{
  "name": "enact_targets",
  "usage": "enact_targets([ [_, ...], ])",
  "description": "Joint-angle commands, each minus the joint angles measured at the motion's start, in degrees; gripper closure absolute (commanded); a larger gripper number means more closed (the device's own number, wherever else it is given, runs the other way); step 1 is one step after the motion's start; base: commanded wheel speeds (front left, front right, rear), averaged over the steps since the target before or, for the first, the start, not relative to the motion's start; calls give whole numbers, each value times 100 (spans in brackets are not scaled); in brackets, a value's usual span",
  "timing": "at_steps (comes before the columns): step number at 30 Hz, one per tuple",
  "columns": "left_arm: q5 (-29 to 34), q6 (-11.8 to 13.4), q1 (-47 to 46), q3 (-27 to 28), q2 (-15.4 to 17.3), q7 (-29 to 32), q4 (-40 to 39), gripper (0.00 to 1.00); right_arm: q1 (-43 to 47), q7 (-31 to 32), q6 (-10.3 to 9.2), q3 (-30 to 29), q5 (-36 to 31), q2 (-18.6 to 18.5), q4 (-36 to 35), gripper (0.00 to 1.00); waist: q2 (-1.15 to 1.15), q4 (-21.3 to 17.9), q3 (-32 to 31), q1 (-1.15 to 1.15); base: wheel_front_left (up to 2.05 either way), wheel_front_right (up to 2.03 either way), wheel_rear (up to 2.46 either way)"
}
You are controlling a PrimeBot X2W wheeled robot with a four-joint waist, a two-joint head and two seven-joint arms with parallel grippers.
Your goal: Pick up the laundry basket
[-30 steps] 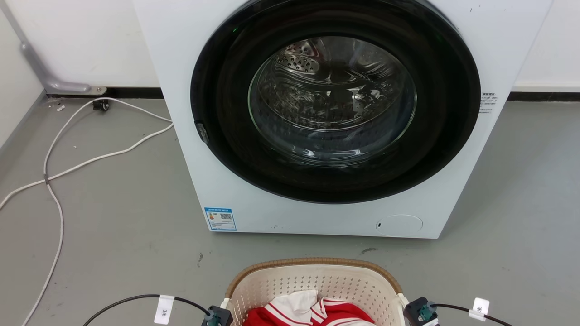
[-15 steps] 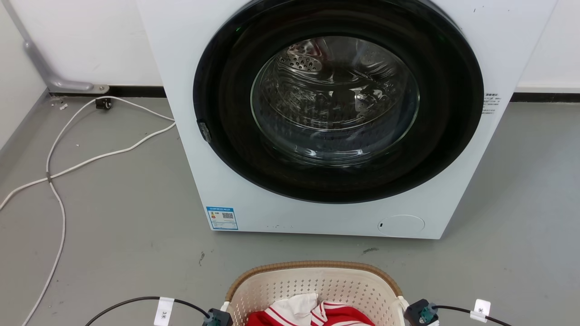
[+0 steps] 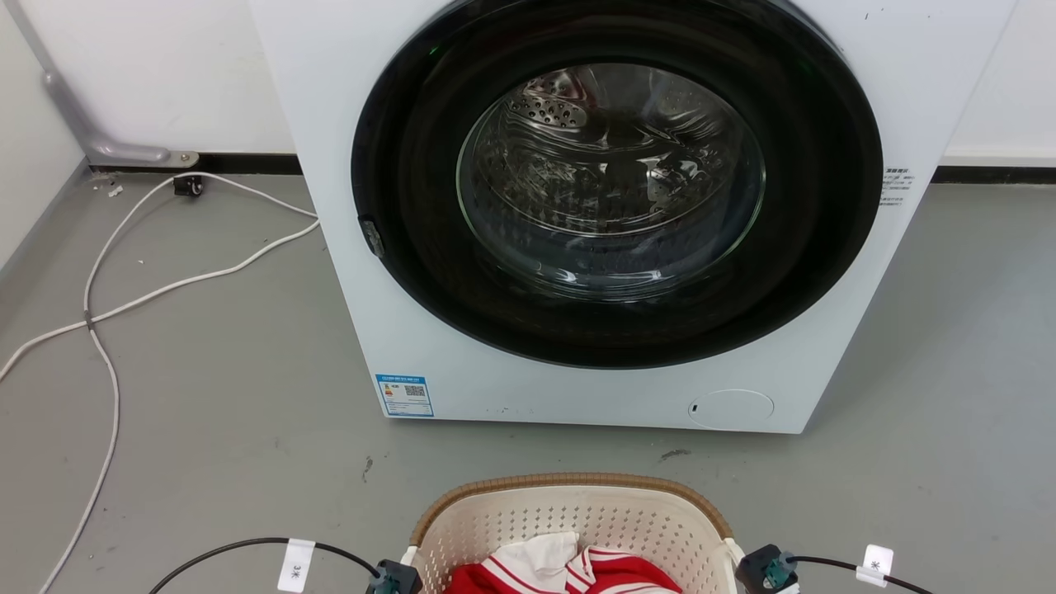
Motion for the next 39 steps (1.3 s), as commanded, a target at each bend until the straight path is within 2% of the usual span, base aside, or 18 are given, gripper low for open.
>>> enact_targets([
  [1, 8, -80, -101, -52, 39, -68, -26, 100, -64, -8, -2, 69, -13, -92, 26, 100, 0, -2, 1, 0, 0, 0, 0],
  [39, -622, -79, -226, -636, 67, -194, 81, 100, -201, -37, -2, 520, 495, -109, 81, 100, 0, -12, 67, 0, 0, 0, 0],
])
